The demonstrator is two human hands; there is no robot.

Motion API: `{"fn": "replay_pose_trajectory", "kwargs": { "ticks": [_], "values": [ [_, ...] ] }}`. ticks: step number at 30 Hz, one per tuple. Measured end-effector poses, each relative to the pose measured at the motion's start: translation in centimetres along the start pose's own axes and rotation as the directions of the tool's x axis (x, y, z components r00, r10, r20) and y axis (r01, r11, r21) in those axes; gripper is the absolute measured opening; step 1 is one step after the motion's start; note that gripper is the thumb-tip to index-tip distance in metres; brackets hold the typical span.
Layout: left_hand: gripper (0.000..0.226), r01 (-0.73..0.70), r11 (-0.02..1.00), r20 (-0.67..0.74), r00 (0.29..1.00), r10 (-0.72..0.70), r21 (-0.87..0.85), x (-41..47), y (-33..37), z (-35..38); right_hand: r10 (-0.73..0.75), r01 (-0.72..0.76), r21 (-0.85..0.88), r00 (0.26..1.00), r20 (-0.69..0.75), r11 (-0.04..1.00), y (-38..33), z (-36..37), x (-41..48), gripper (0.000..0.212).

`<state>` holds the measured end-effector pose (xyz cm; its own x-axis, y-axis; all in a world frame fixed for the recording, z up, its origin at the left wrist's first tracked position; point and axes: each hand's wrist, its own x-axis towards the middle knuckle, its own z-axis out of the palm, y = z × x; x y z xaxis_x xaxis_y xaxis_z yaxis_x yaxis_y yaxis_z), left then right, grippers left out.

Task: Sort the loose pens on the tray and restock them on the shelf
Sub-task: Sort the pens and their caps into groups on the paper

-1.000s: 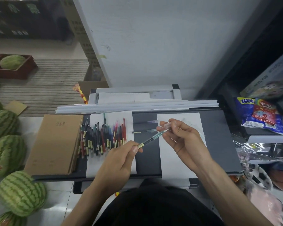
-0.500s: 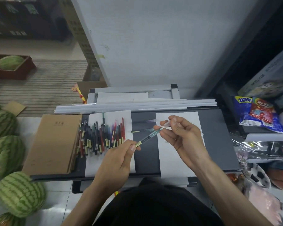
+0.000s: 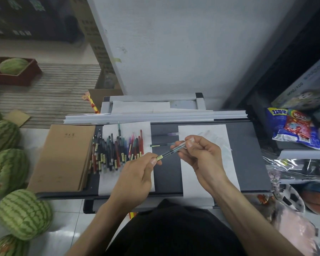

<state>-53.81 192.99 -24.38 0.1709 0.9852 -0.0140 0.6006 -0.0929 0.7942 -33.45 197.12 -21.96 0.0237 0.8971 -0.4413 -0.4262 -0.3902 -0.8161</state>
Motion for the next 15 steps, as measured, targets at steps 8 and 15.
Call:
{"fn": "replay_pose_trajectory", "kwargs": {
  "ticks": [8,15],
  "values": [
    [0.032,0.052,0.984,0.230,0.969,-0.091,0.173,2.6,-3.1,1.6,0.155,-0.154,0.026,0.987,-0.035,0.988,4.4,-3.4,3.0,0.010],
    [0.032,-0.046,0.968,0.302,0.953,-0.032,0.246,7.6,-9.7,4.6,0.129,-0.219,-0.421,0.964,-0.231,0.880,8.6,-7.3,7.1,0.023]
  ]
}}
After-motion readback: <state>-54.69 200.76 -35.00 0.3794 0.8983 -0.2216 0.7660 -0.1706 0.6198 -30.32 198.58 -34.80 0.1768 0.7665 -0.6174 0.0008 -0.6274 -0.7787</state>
